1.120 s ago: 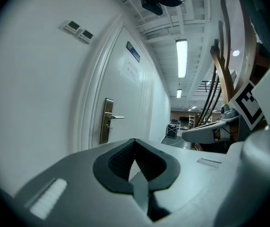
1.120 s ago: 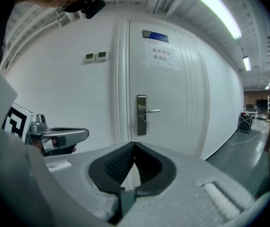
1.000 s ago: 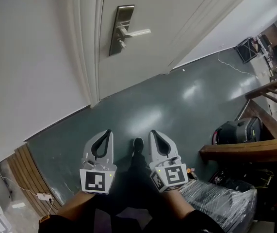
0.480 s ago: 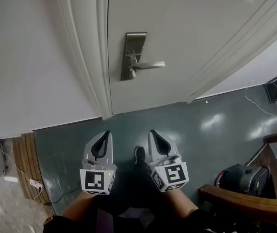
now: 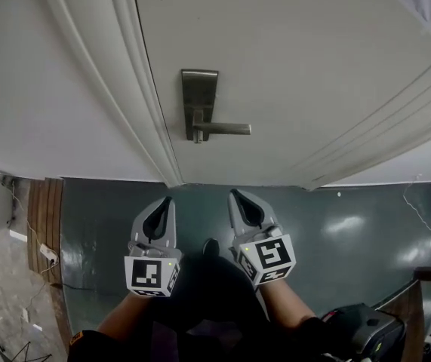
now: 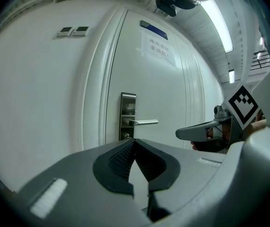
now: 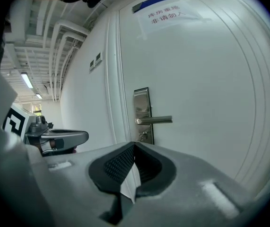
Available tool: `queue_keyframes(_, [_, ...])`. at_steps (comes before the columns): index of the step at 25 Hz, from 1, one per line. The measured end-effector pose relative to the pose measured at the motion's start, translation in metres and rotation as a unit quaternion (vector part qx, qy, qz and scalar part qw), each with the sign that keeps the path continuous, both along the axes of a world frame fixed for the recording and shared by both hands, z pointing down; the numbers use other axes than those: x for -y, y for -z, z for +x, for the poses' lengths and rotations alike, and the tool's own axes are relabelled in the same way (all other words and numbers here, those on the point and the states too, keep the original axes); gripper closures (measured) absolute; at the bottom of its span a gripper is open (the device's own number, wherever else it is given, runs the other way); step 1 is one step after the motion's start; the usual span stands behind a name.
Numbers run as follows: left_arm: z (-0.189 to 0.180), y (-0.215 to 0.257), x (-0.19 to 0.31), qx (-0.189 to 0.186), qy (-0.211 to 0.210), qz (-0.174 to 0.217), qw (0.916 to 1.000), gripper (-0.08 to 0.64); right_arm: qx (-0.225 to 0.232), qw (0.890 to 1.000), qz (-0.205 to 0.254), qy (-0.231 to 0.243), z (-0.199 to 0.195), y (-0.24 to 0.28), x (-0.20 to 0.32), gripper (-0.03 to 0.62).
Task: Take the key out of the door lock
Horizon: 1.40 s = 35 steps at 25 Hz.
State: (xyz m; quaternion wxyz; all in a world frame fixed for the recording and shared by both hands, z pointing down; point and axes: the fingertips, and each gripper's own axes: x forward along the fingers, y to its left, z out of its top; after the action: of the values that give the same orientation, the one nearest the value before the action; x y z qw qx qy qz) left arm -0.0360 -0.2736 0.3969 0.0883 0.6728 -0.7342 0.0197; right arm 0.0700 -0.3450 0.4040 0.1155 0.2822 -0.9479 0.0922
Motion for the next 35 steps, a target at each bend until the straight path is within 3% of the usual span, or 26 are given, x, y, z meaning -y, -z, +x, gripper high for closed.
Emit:
queue_keyframes(6, [-0.020,0.002,0.013,0.012,0.038,0.000,0.9992,0.545,0.023,0.998,-0.036,0.049,-0.032,0.000,0.026,0.598])
queue_keyframes(8, [-0.029,-0.001,0.020,0.011,0.043,-0.001,0.9990,0.545,0.037,0.995,-0.068,0.060,-0.046,-0.005,0.033,0.594])
queue_keyframes(10, [-0.038,-0.007,0.030,0.011,0.042,-0.006,0.9991,0.545,0.052,0.991,-0.108,0.066,-0.058,-0.014,0.042,0.533])
queue_keyframes(12, [-0.047,-0.014,0.042,0.020,0.037,-0.010,0.9991,0.545,0.068,0.985,-0.146,0.064,-0.068,-0.024,0.052,0.520])
queue_keyframes(16, [-0.063,-0.022,0.064,0.041,0.022,-0.015,0.9988,0.545,0.103,0.969,-0.217,0.057,-0.085,-0.041,0.071,0.506])
queue_keyframes(23, [-0.084,-0.037,0.093,0.044,-0.003,-0.034,0.9985,0.535,0.163,0.930,-0.323,0.057,-0.111,-0.066,0.091,0.495])
queue_keyframes(32, [-0.098,-0.044,0.115,0.040,-0.016,-0.041,0.9982,0.537,0.206,0.904,-0.371,0.057,-0.128,-0.065,0.106,0.494])
queue_keyframes(35, [-0.101,-0.045,0.118,0.038,-0.014,-0.042,0.9983,0.537,0.226,0.884,-0.403,0.062,-0.133,-0.069,0.106,0.494])
